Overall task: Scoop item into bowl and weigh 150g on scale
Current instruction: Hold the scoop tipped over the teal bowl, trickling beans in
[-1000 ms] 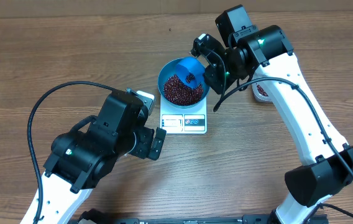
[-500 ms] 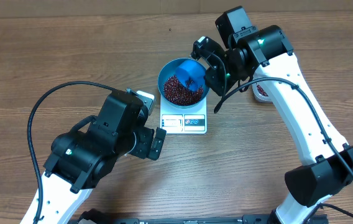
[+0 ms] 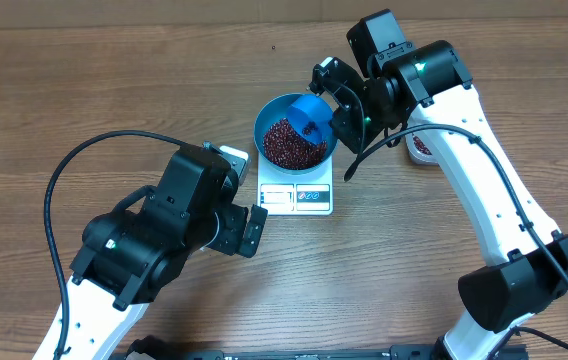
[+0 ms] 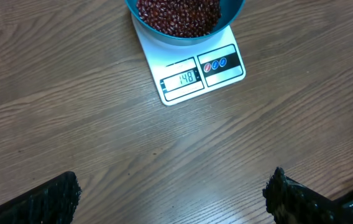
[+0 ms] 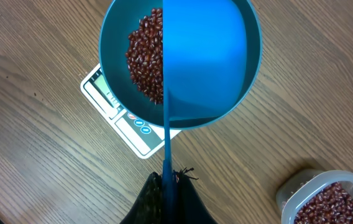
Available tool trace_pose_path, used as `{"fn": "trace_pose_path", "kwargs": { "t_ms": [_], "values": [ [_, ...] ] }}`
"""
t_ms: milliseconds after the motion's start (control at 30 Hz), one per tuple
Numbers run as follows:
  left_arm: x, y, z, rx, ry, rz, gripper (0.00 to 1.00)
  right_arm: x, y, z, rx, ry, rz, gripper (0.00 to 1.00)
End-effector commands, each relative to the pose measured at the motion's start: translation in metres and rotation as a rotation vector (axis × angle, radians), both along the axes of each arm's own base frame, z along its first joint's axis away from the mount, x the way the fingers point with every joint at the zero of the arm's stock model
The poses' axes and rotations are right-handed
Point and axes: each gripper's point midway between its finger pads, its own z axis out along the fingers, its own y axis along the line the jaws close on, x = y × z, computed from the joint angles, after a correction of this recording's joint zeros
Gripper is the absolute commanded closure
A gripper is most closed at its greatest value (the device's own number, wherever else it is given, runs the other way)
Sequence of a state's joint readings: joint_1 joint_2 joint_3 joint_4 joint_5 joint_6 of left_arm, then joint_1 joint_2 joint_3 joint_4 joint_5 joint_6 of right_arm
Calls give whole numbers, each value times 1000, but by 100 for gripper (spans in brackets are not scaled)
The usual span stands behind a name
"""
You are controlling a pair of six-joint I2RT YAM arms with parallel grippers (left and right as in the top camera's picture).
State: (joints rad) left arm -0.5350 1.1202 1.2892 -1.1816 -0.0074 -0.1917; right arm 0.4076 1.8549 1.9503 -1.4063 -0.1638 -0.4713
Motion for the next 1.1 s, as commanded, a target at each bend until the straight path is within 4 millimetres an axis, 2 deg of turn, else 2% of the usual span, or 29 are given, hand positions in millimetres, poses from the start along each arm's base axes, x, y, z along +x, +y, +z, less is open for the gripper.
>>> {"fn": "trace_pose_path", "kwargs": {
  "t_ms": [0,967,1067],
  "values": [
    [4,-1,7,-17,-13,17,1,2,1,18,17,-53,-3,96],
    [4,-1,7,-17,-13,17,1,2,1,18,21,-49,-11,96],
    [4,-1,7,-17,-13,17,1,-9,12,19,52,-24,54,96]
  ]
}}
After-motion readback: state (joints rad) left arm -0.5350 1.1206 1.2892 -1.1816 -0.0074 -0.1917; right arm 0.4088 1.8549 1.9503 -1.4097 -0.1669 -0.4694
